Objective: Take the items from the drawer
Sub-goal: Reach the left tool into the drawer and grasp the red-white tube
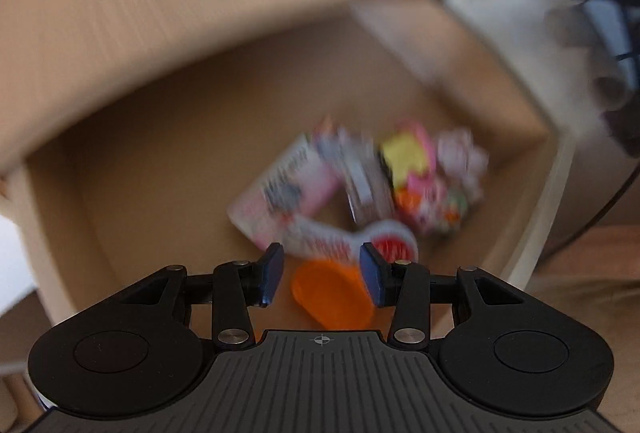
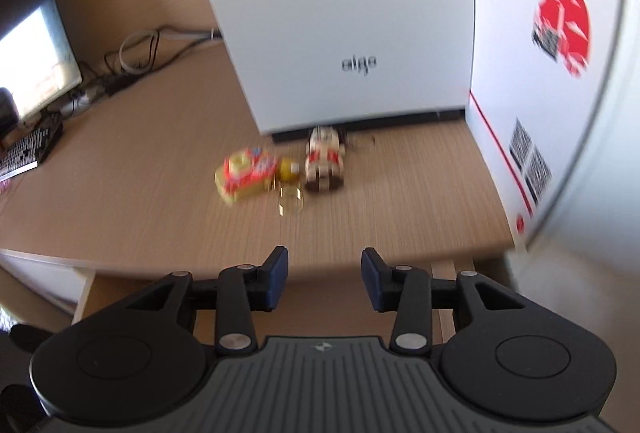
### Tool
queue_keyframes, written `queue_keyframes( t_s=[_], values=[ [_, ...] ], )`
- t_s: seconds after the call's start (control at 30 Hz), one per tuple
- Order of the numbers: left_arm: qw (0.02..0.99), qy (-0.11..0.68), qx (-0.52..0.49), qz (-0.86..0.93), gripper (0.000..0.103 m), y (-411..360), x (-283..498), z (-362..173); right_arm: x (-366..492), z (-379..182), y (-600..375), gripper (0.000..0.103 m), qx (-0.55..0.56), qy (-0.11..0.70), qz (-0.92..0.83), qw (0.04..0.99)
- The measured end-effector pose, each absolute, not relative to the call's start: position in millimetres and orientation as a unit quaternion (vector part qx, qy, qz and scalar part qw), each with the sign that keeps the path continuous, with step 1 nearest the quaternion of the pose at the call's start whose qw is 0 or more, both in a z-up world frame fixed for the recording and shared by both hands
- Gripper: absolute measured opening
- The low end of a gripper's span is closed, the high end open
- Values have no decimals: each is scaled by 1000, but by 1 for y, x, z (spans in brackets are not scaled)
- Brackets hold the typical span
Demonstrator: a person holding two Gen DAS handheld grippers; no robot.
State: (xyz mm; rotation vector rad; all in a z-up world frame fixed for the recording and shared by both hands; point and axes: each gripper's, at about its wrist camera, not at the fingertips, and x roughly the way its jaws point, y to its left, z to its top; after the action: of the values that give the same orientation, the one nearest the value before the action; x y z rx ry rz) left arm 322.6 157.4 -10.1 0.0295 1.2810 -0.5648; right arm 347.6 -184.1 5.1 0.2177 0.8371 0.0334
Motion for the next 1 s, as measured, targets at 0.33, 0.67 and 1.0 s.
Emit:
queue_keyframes(
  t_s=[0.33, 0.67, 1.0],
  values=[
    [712, 673, -32, -197, 48, 145, 339, -43, 318, -6, -193, 40, 110, 428, -4, 897],
    [706, 688, -12, -168, 47, 140, 333, -41, 318, -14, -197, 43, 113, 440, -4, 891],
    [712, 684, -78, -140, 44, 186, 326, -26, 319, -27, -184, 49, 117, 462, 36, 879]
  ],
)
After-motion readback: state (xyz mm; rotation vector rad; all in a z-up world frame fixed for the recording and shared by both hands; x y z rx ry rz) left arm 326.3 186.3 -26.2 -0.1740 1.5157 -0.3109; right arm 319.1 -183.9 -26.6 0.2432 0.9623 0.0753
